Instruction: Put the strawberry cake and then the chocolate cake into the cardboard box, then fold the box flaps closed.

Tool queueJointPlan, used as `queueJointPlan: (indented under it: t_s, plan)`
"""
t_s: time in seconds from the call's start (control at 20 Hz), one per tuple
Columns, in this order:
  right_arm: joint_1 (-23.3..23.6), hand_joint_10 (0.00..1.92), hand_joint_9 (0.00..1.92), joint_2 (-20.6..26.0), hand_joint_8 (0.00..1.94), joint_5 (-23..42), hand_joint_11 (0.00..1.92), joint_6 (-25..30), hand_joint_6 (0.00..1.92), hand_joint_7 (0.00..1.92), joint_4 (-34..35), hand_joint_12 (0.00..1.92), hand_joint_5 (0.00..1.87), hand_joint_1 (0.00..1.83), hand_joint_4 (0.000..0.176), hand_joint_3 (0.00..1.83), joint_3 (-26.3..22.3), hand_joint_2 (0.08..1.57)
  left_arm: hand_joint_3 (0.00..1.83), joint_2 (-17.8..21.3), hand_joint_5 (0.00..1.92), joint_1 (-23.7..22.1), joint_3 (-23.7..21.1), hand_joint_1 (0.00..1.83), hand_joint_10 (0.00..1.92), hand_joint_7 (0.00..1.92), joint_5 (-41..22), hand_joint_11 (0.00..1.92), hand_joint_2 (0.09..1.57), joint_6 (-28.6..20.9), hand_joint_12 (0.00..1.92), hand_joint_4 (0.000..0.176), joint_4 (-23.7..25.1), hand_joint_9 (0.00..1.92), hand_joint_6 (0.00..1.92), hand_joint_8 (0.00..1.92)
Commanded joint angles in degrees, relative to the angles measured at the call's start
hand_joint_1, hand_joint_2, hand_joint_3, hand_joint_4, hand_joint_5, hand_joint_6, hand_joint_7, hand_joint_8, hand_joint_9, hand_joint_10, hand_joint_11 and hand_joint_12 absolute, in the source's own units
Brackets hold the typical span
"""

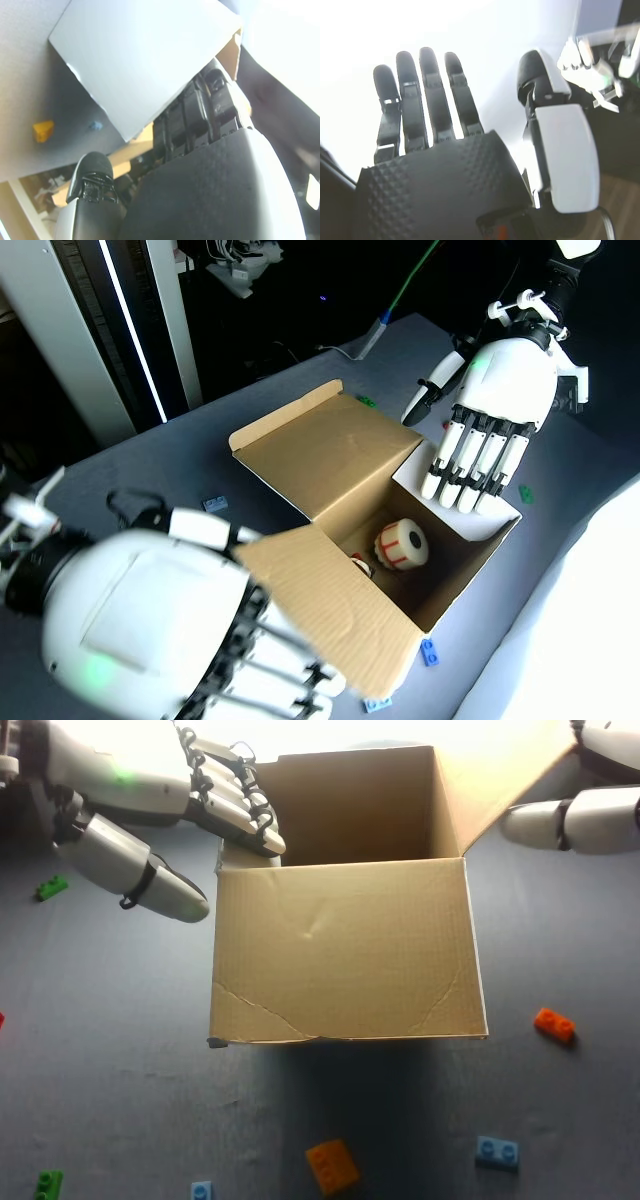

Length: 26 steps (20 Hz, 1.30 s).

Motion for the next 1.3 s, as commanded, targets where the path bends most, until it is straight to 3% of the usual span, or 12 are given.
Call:
queueJointPlan:
  t_s: [0.0, 0.35, 0.7, 0.9, 1.1, 1.15, 1.25]
  plan:
    - [1.36, 0.47, 0.27, 0.99, 0.0, 5.2, 0.0, 0.01, 0.02, 0.42, -0.02, 1.25, 0.37, 0.22, 0.0, 0.0, -0.13, 1.21, 0.0, 0.58, 0.32, -1.33, 0.83, 0.0, 0.01, 0.37, 0.86, 0.12, 1.24, 0.12, 0.63, 0.0, -4.18, 0.38, 0.0, 0.01]
    - [2.91, 0.53, 0.23, -1.86, 0.0, 2.4, 0.0, 0.07, 0.0, 0.41, -3.39, 1.27, 0.32, 0.17, 0.0, 0.0, -1.28, 1.22, 0.0, 0.68, 0.34, -4.53, 5.1, 0.0, 0.0, 0.35, 0.28, 0.13, 1.24, 0.12, 0.64, 0.0, -3.2, 0.37, 0.01, 0.0]
    - [3.17, 0.55, 0.23, -4.36, 0.0, 2.12, 0.0, 0.09, 0.01, 0.43, -14.71, 1.32, 0.33, 0.18, 0.0, 0.0, -1.26, 1.21, 0.0, 0.33, 0.31, -6.15, 10.37, 0.0, 0.0, 0.35, -0.27, 0.12, 1.23, 0.84, 0.64, 0.008, 0.53, 0.37, 0.0, 0.0]
    - [1.47, 0.56, 0.23, -5.17, 0.0, 0.3, 0.0, 0.0, 0.01, 0.42, -22.49, 1.32, 0.33, 0.21, 0.0, 0.0, -1.24, 1.2, 0.01, -0.21, 0.31, -6.42, 12.92, 0.0, 0.0, 0.34, -0.28, 0.13, 1.26, 0.87, 0.63, 0.0, 2.95, 0.37, 0.0, 0.0]
    - [0.62, 0.56, 0.21, -5.02, 0.0, 1.01, 0.0, -0.18, 0.0, 0.42, -22.8, 1.3, 0.32, 0.22, 0.0, 0.0, -1.14, 1.21, 0.0, -0.24, 0.32, -5.36, 13.83, 0.0, 0.0, 0.36, -1.46, 0.13, 1.24, 0.87, 0.63, 0.001, 4.0, 0.37, 0.01, 0.01]
    - [0.9, 0.57, 0.21, -4.8, 0.0, 1.87, 0.0, -0.15, 0.01, 0.42, -22.65, 1.31, 0.33, 0.23, 0.0, 0.0, -1.15, 1.2, 0.0, -0.22, 0.31, -5.1, 14.0, 0.0, 0.0, 0.35, -2.01, 0.12, 1.24, 0.87, 0.63, 0.008, 4.02, 0.37, 0.0, 0.0]
    - [2.03, 0.58, 0.21, -4.08, 0.0, 2.87, 0.0, -0.11, 0.01, 0.41, -20.21, 1.3, 0.33, 0.22, 0.0, 0.0, -1.15, 1.21, 0.0, -0.14, 0.32, -4.68, 14.32, 0.0, 0.0, 0.35, -2.86, 0.12, 1.24, 0.87, 0.63, 0.003, 4.11, 0.37, 0.01, 0.0]
